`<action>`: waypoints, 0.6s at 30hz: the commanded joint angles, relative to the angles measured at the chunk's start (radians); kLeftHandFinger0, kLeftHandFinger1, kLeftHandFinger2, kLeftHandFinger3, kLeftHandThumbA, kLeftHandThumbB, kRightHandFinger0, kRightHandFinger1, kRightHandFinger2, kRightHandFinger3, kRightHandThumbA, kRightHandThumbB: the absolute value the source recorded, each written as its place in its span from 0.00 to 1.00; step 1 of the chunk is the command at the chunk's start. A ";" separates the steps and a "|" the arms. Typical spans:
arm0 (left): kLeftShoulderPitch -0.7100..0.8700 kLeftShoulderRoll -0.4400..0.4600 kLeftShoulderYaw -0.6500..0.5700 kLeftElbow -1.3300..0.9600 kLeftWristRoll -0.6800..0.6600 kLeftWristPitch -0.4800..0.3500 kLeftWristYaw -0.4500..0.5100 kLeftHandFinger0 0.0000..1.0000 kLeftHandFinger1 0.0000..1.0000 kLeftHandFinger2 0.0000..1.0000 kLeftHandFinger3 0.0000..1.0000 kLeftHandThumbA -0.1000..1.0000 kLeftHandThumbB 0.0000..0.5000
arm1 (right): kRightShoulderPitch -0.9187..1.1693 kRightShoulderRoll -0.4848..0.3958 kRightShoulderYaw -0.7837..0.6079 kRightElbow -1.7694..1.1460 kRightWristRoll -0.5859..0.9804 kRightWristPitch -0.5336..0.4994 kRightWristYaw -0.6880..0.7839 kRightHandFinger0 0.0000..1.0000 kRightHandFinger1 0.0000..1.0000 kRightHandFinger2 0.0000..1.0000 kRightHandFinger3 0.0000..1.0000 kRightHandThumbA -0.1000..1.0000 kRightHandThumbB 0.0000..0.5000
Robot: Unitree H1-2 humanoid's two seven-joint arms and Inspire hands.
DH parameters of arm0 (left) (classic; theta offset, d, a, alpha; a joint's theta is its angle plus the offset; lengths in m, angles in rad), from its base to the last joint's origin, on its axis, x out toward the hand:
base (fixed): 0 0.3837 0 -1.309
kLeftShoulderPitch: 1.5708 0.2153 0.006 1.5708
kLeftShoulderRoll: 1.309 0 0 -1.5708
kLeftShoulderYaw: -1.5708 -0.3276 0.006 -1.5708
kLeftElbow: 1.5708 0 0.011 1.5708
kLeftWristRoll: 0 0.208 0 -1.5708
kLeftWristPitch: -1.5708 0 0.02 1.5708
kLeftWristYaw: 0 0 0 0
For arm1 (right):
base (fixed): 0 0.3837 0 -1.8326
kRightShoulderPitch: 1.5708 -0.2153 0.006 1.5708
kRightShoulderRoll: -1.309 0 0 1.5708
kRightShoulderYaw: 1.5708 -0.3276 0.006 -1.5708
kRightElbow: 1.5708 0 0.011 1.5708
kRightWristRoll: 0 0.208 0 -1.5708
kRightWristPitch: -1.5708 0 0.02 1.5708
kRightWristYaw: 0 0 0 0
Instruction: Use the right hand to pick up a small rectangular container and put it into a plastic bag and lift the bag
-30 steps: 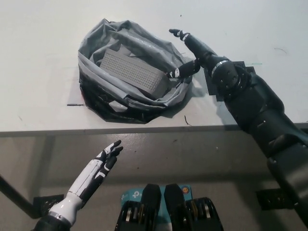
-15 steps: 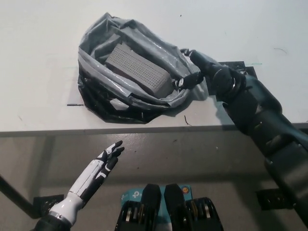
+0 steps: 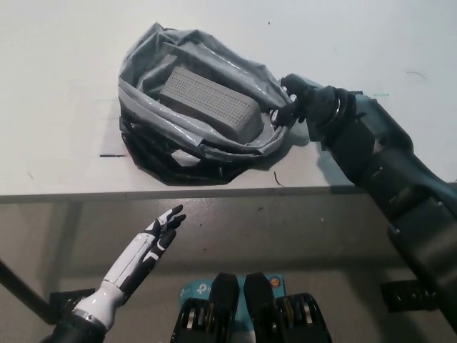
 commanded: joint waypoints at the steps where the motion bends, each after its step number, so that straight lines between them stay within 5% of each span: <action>1: -0.025 0.013 0.003 -0.016 -0.002 -0.018 -0.007 1.00 1.00 1.00 1.00 1.00 0.66 | -0.101 -0.028 -0.016 -0.083 -0.003 0.031 0.029 0.22 0.33 0.46 0.66 0.51 0.39; 3: -0.030 0.014 0.002 -0.017 0.004 -0.013 -0.004 1.00 1.00 1.00 1.00 1.00 0.67 | -0.117 -0.029 -0.031 -0.118 0.008 0.069 0.040 0.02 0.15 0.36 0.74 0.51 0.42; 4: -0.031 0.013 0.003 -0.019 0.002 -0.008 -0.005 1.00 1.00 1.00 1.00 1.00 0.68 | -0.118 -0.031 -0.038 -0.134 0.013 0.076 0.042 0.05 0.24 0.43 0.87 0.49 0.43; 5: -0.037 0.015 0.003 -0.017 0.006 -0.005 -0.005 1.00 1.00 1.00 1.00 1.00 0.68 | -0.122 -0.038 -0.040 -0.173 0.012 0.085 0.056 0.24 0.39 0.51 0.97 0.47 0.44; 6: -0.039 0.015 0.002 -0.017 0.009 -0.004 -0.004 1.00 1.00 1.00 1.00 1.00 0.69 | -0.124 -0.041 -0.039 -0.189 0.009 0.093 0.065 0.18 0.34 0.47 0.98 0.47 0.45; 7: -0.041 0.016 0.002 -0.016 0.010 -0.004 -0.004 1.00 1.00 1.00 1.00 1.00 0.68 | -0.125 -0.044 -0.042 -0.207 0.010 0.105 0.076 0.04 0.16 0.34 1.00 0.46 0.45; 11: -0.050 0.016 0.004 -0.013 0.002 -0.004 -0.009 1.00 1.00 1.00 1.00 1.00 0.68 | -0.137 -0.061 -0.035 -0.277 0.001 0.164 0.146 0.00 0.09 0.28 1.00 0.47 0.48; 12: -0.055 0.018 0.002 -0.012 0.005 -0.003 -0.011 1.00 1.00 1.00 1.00 1.00 0.69 | -0.146 -0.071 -0.027 -0.303 -0.003 0.178 0.182 0.02 0.24 0.43 1.00 0.46 0.49; 13: -0.057 0.019 0.001 -0.011 0.007 -0.003 -0.011 1.00 1.00 1.00 1.00 1.00 0.69 | -0.148 -0.074 -0.024 -0.313 -0.004 0.183 0.194 0.02 0.24 0.43 1.00 0.46 0.49; 14: -0.058 0.019 0.002 -0.014 0.006 0.005 -0.012 1.00 1.00 1.00 1.00 1.00 0.70 | -0.152 -0.079 -0.022 -0.324 -0.003 0.189 0.212 0.11 0.37 0.55 0.97 0.46 0.52; 15: -0.061 0.018 0.001 -0.015 0.003 0.012 -0.015 1.00 1.00 1.00 1.00 1.00 0.69 | -0.158 -0.088 -0.027 -0.336 0.007 0.197 0.241 0.20 0.55 0.74 0.80 0.43 0.56; 17: -0.065 0.016 0.001 -0.016 0.002 0.019 -0.015 1.00 1.00 1.00 1.00 1.00 0.69 | -0.163 -0.097 -0.039 -0.350 0.022 0.214 0.270 0.32 0.75 0.95 0.74 0.41 0.58; 18: -0.065 0.015 0.002 -0.016 0.001 0.021 -0.015 1.00 1.00 1.00 1.00 1.00 0.70 | -0.164 -0.098 -0.050 -0.352 0.034 0.221 0.277 0.32 0.74 0.94 0.68 0.40 0.60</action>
